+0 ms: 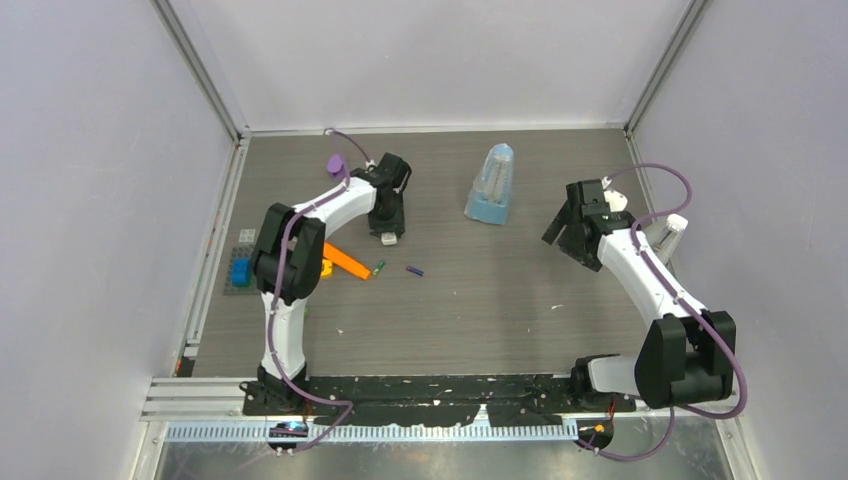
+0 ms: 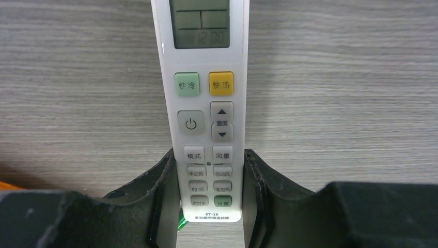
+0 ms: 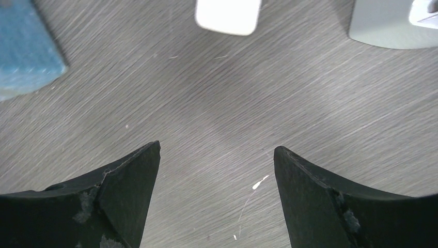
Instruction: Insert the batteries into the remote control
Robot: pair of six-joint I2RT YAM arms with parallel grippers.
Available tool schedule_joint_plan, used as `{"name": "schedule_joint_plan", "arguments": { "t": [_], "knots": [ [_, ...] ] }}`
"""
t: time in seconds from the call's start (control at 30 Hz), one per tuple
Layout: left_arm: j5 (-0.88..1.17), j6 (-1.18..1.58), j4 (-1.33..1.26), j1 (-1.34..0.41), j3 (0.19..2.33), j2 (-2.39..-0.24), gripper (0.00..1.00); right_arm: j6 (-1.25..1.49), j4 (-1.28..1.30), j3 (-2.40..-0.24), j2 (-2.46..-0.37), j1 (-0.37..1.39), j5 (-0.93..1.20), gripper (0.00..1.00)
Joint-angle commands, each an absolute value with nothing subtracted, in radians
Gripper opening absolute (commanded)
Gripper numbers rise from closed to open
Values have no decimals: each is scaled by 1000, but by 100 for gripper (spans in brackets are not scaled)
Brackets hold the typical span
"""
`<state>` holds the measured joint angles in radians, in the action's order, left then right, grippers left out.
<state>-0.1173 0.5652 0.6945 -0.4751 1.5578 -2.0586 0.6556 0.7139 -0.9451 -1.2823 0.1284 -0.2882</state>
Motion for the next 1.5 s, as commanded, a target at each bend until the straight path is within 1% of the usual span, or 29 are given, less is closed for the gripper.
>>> {"name": "schedule_joint_plan", "arguments": {
  "t": [0.0,0.07,0.13,0.27,0.43,0.5,0.67,0.77,0.83,0.97,1.2,1.47],
  "knots": [
    [-167,561,749,-483,1612,-2077,34,659,697,-978,-1315,61,-305,86],
    [-170,561,766,-487,1623,-2092,40,656,692,-980,-1324,37,-299,86],
    [-175,544,770,-488,1627,-2101,48,652,687,-979,-1330,18,-298,88],
    [-185,513,767,-488,1616,-2105,54,645,636,-965,-1351,-12,-335,94],
    [-206,504,769,-489,1601,-2085,64,610,629,-1026,-1435,-36,-404,99],
    [-218,499,765,-488,1594,-2059,68,605,638,-1048,-1460,-59,-422,96],
    [-221,489,734,-489,1552,-1932,78,582,601,-1088,-1540,-116,-360,95],
    [-227,487,706,-489,1512,-1833,91,563,600,-1144,-1603,-126,-318,95],
    [-227,487,685,-488,1481,-1767,96,557,598,-1171,-1641,-127,-289,95],
    [-204,485,652,-489,1422,-1654,99,548,589,-1211,-1705,-127,-257,95],
    [-193,480,636,-488,1354,-1521,99,557,632,-1281,-1800,-127,-302,97],
    [-201,472,634,-489,1318,-1409,100,535,646,-1319,-1865,-127,-286,100]
  ]
}}
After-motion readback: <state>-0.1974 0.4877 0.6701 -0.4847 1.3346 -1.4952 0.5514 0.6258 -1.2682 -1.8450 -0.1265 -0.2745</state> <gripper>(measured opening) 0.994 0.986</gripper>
